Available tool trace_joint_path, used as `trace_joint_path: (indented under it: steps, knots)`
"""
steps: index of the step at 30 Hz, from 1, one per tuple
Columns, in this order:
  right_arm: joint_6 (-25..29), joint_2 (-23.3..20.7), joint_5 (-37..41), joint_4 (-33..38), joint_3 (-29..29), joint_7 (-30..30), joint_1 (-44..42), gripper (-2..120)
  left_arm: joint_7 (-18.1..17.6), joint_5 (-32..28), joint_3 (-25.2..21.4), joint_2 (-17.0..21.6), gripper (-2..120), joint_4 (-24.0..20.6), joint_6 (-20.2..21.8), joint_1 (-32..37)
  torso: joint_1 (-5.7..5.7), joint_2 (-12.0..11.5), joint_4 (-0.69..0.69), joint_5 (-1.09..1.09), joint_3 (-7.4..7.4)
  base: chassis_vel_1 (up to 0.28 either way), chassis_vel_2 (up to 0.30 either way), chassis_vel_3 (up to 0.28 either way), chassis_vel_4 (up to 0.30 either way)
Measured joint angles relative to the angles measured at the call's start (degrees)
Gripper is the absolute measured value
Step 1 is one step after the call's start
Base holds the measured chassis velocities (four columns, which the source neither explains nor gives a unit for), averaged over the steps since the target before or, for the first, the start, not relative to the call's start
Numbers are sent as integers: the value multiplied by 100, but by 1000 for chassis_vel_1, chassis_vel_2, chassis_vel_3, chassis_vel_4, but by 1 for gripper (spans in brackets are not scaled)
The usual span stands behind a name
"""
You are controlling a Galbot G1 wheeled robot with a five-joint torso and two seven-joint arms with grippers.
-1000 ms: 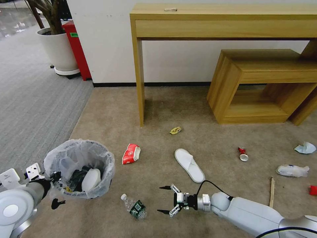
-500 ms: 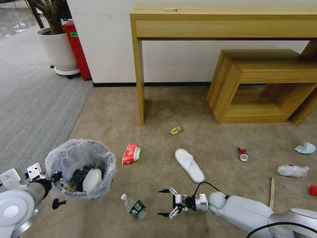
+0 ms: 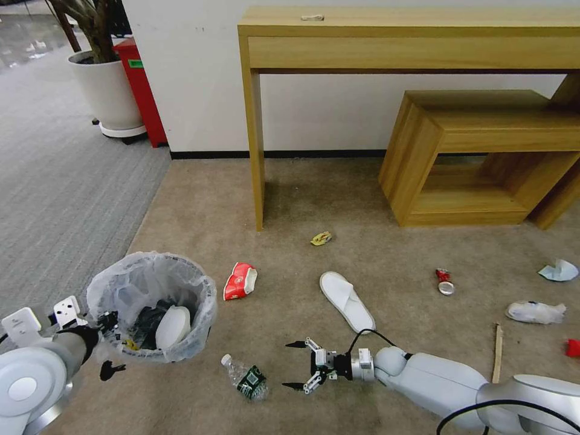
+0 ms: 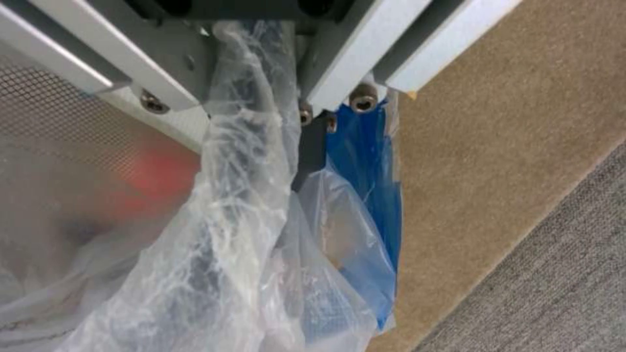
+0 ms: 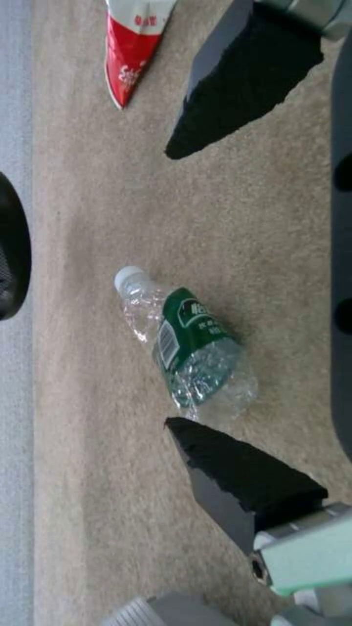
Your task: Pick up the trash bin and place the garbage on the floor into it.
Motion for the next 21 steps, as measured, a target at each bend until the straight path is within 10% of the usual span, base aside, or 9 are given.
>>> trace_joint_path:
  steps: [21]
  knots:
    - [4, 752, 379, -735, -273, -122, 55, 100, -39, -65, 88, 129, 0, -80, -6, -73, -1, 0, 0, -1, 0, 0, 0, 0, 0]
